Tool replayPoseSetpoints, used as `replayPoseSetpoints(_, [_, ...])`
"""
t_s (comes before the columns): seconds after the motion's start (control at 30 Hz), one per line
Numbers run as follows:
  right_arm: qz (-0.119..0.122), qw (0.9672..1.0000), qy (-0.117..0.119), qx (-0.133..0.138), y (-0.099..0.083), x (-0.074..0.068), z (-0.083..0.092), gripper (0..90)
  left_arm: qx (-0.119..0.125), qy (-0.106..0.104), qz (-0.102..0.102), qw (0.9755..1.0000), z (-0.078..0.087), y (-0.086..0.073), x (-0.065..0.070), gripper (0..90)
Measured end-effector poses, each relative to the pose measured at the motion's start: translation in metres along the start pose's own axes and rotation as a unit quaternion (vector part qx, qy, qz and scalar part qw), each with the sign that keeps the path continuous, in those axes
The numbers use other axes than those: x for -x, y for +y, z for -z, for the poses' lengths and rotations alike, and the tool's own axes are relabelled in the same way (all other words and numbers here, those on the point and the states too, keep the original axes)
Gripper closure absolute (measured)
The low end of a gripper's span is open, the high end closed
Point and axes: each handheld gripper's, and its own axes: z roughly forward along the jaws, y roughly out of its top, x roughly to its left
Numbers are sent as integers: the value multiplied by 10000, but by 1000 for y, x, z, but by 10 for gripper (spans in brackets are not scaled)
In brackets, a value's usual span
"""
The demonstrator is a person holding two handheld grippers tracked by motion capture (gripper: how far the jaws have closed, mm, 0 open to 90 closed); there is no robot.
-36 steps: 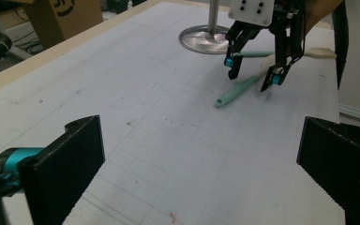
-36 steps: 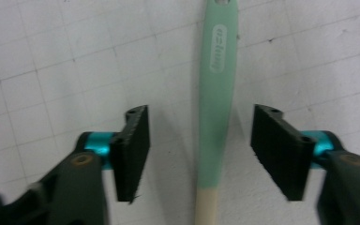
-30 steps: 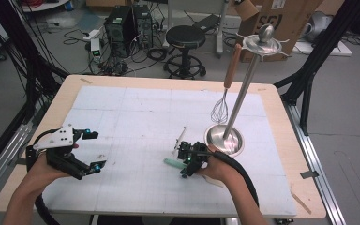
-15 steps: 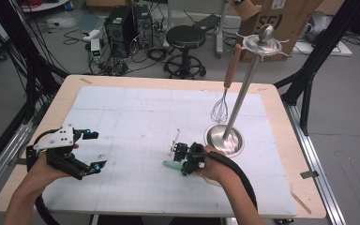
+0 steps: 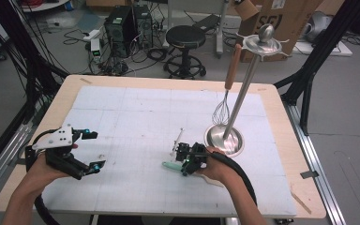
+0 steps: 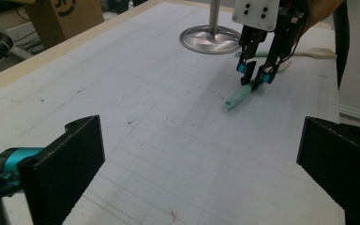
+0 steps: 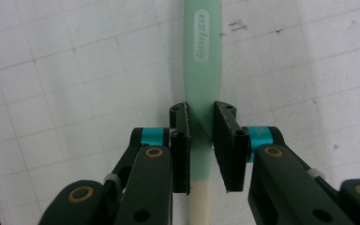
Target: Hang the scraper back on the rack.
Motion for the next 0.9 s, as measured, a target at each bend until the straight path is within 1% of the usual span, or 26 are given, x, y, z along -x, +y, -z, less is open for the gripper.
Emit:
replayPoseSetpoints(0.03, [14,10000,81,2,0,-1,1,773,2,4,9,10000,0,0,0,17])
replayPoseSetpoints(0.07, [108,9999,72,56,0,-1,2,772,3,7,16,10000,0,0,0,17])
replayPoseSetpoints(0.1, [148,9998,90,128,0,-2,4,772,-1,8,8,10000,0,0,0,17])
replayPoseSetpoints(0.13, [107,9997,153,154,-1,-3,6,772,7,10,14,10000,0,0,0,17])
replayPoseSetpoints(0.17, [155,9995,129,238,-1,-3,10,772,12,15,6,10000,0,0,0,17])
replayPoseSetpoints(0.2, [183,9992,165,314,-2,-3,12,772,14,13,5,10000,1,0,0,17])
replayPoseSetpoints(0.23, [179,9988,213,392,-4,-3,15,772,12,16,8,10000,1,0,0,17])
replayPoseSetpoints(0.27, [184,9985,194,471,-5,-3,19,772,13,23,21,10000,0,-1,0,17])
replayPoseSetpoints(0.3, [195,9980,259,535,-7,-3,22,772,-2,22,11,10000,1,-1,0,17])
replayPoseSetpoints(0.33, [211,9975,235,638,-9,-3,26,772,7,24,23,10000,0,-1,0,17])
replayPoseSetpoints(0.4, [198,9963,349,765,-12,-2,32,772,-1,13,14,10000,0,-1,0,17])
replayPoseSetpoints(0.43, [195,9957,285,864,-14,-2,35,772,-11,18,10,10000,0,-1,0,17])
replayPoseSetpoints(0.47, [177,9949,321,936,-17,-2,38,772,-13,16,10,10000,0,-1,0,17])
replayPoseSetpoints(0.5, [208,9940,340,1014,-19,-1,42,771,-14,16,8,10000,0,-1,0,17])
replayPoseSetpoints(0.53, [170,9938,311,1058,-21,-1,44,772,-21,22,10,10000,0,-1,0,17])
replayPoseSetpoints(0.57, [199,9924,363,1159,-23,0,47,772,-28,23,9,10000,0,-1,0,17])
replayPoseSetpoints(0.6, [144,9920,342,1203,-26,-1,51,771,-31,16,8,10000,0,-1,0,17])
replayPoseSetpoints(0.67, [166,9892,361,1409,-30,0,55,772,-31,12,15,10000,-1,-1,0,17])
replayPoseSetpoints(0.7, [179,9884,363,1462,-33,1,59,772,-35,21,29,10000,-1,-2,0,17])
replayPoseSetpoints(0.73, [126,9872,397,1541,-36,1,62,771,-36,24,29,10000,-1,-2,0,17])
replayPoseSetpoints(0.77, [166,9856,404,1636,-38,2,65,772,-46,19,19,10000,-1,-2,0,17])
replayPoseSetpoints(0.8, [162,9842,359,1725,-41,2,67,771,-53,28,35,10000,-1,-2,0,17])
replayPoseSetpoints(0.87, [83,9816,442,1855,-46,2,74,771,-57,18,27,10000,-2,-2,0,17])
replayPoseSetpoints(0.9, [103,9802,406,1934,-48,2,77,771,-66,14,20,10000,-2,-2,0,17])
